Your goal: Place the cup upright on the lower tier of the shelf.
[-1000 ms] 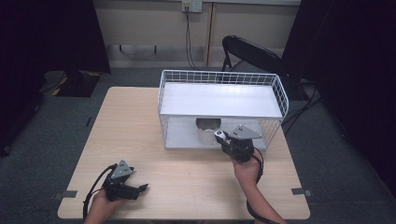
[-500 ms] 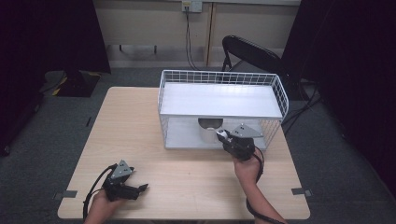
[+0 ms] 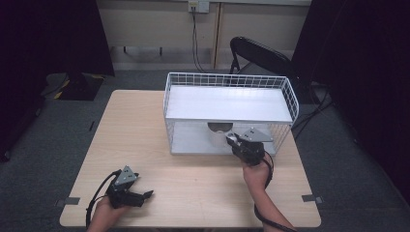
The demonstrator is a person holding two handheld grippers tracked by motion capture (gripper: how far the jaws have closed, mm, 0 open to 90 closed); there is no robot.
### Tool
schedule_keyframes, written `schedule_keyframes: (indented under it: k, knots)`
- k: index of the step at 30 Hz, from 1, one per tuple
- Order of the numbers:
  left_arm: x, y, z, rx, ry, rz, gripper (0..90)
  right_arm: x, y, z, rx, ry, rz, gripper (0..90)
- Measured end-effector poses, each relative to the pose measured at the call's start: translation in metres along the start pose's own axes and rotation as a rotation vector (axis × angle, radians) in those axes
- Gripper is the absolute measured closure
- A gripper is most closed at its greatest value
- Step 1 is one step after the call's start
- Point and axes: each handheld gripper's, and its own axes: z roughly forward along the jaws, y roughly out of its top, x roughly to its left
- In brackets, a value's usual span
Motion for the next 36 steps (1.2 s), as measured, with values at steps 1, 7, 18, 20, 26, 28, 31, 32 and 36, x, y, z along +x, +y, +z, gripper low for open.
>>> schedule_keyframes:
  k: [1, 7, 18, 20, 26, 28, 31, 32, 36]
  knots:
    - [0.0, 0.0, 0.0, 0.0, 0.0, 0.0, 12.0, 0.0, 0.0, 0.0, 0.002, -0.001, -0.002, 71.6]
    - [0.0, 0.0, 0.0, 0.0, 0.0, 0.001, 12.0, -0.002, -0.005, 0.0, 0.004, -0.015, -0.001, 71.6]
    - [0.0, 0.0, 0.0, -0.001, 0.0, 0.001, 12.0, -0.009, -0.012, 0.0, 0.003, -0.034, 0.03, 71.6]
    - [0.0, 0.0, 0.0, -0.001, 0.0, 0.0, 12.0, -0.011, -0.013, 0.001, 0.005, -0.04, 0.028, 71.6]
    - [0.0, 0.0, 0.0, 0.0, 0.0, 0.001, 12.0, -0.012, -0.015, 0.0, 0.01, -0.048, 0.029, 71.6]
    - [0.0, 0.0, 0.0, 0.001, 0.0, 0.0, 12.0, -0.012, -0.015, 0.001, 0.01, -0.05, 0.029, 71.6]
    - [0.0, 0.0, 0.0, 0.0, 0.0, 0.001, 12.0, -0.013, -0.015, 0.001, 0.011, -0.053, 0.031, 71.6]
    - [0.0, 0.0, 0.0, 0.0, 0.0, 0.0, 12.0, -0.013, -0.015, 0.001, 0.012, -0.055, 0.033, 71.6]
    - [0.0, 0.0, 0.0, 0.0, 0.0, 0.001, 12.0, -0.015, -0.017, 0.002, 0.004, -0.066, 0.047, 71.5]
